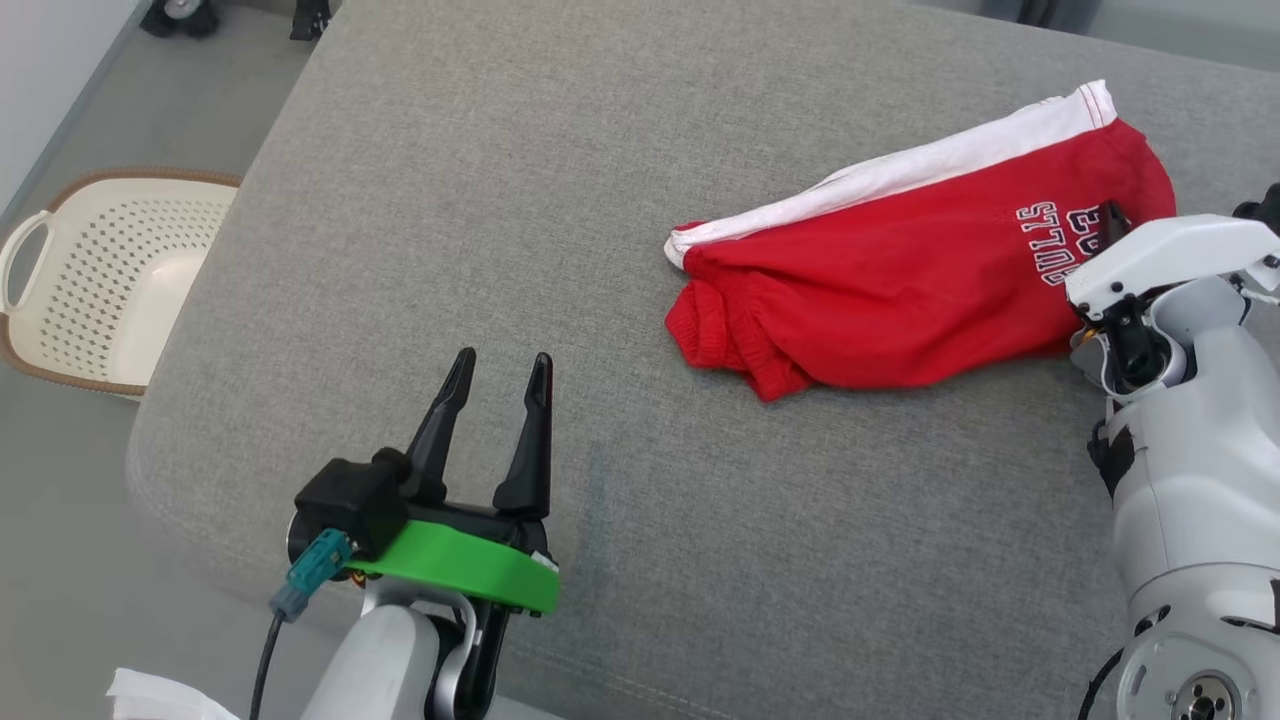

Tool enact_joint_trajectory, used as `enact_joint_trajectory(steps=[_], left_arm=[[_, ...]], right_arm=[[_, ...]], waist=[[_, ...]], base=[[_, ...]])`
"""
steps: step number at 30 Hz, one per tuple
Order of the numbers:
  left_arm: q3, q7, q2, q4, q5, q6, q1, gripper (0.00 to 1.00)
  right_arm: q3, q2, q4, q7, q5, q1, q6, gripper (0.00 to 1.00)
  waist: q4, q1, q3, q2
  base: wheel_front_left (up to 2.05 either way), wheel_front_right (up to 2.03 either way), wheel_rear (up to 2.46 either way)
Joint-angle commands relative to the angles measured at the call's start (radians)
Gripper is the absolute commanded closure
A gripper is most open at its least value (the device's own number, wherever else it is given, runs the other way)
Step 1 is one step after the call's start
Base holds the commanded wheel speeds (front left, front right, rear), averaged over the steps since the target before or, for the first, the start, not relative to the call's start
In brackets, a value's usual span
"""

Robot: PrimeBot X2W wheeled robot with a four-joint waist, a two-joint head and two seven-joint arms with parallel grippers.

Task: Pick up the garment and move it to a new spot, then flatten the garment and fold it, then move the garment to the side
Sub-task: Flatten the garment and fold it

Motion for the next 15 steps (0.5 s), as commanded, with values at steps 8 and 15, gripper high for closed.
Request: enact_joint_trajectory(steps=[8,15], left_arm=[[0.039,0.0,0.002,0.0,0.036,-0.004,0.014,0.0],[0.074,0.0,0.002,0.007,0.071,-0.016,0.039,0.0]], right_arm=[[0.077,-0.006,-0.094,-0.099,0.097,0.12,0.0,1.0],[0.113,-0.005,-0.184,-0.18,0.212,0.284,0.0,1.0]], waist=[[-0.087,0.0,-0.067,0.0],[-0.179,0.0,-0.125,0.0]], base=[[0.0,0.0,0.0],[0.0,0.0,0.0]])
